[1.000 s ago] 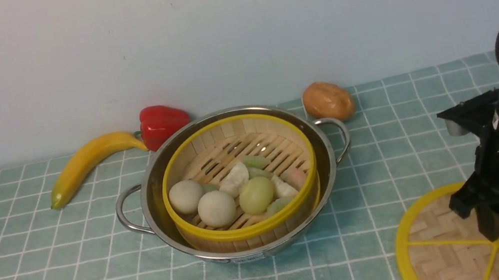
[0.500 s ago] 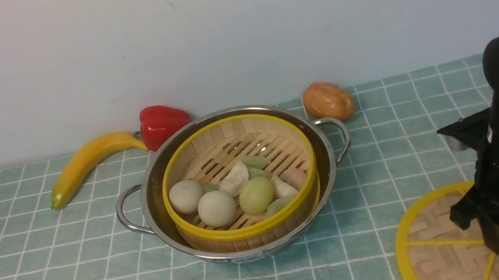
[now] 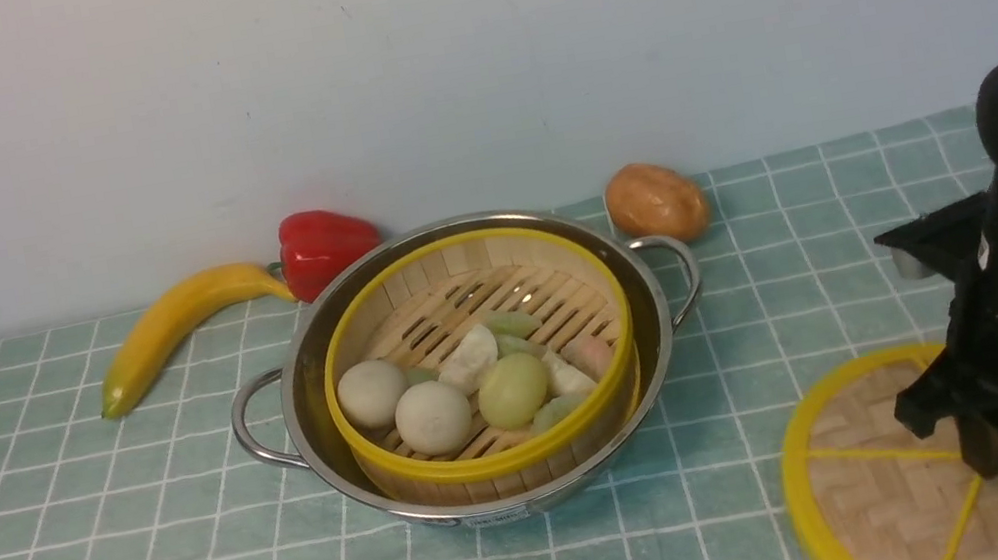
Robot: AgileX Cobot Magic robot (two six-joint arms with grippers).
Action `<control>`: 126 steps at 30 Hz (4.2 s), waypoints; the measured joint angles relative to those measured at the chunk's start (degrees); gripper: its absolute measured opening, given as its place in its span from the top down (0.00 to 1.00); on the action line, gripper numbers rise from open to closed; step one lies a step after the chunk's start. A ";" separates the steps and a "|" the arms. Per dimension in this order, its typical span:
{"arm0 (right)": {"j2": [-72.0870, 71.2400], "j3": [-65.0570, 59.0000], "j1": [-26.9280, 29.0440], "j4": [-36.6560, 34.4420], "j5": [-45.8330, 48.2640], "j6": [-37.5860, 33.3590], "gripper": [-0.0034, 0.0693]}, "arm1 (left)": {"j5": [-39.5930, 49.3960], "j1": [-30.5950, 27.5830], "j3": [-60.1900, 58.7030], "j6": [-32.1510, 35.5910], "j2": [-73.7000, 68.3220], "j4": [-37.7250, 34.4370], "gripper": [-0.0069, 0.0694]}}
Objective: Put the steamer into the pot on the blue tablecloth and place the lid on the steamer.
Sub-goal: 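Move the gripper down to the bamboo steamer lid and grasp its center knob, then place the bamboo steamer lid onto the steamer basket in the pot with the right gripper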
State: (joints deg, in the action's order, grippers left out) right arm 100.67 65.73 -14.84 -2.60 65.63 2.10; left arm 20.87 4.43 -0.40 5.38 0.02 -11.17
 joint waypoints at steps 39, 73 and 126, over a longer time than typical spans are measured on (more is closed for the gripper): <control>25.67 59.37 -20.50 -5.81 5.25 -20.37 0.75 | 0.00 0.00 0.00 0.00 0.00 0.00 0.44; 28.26 59.53 -23.30 -2.22 5.25 -19.23 0.75 | 0.00 0.00 0.00 0.15 0.00 0.00 0.44; 27.60 59.53 -26.29 1.31 1.81 -20.44 0.75 | 0.00 0.00 0.00 0.17 0.00 0.00 0.44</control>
State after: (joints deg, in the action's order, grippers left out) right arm 128.27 125.27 -41.13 -1.29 67.44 -18.34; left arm 20.87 4.43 -0.40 5.55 0.02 -11.17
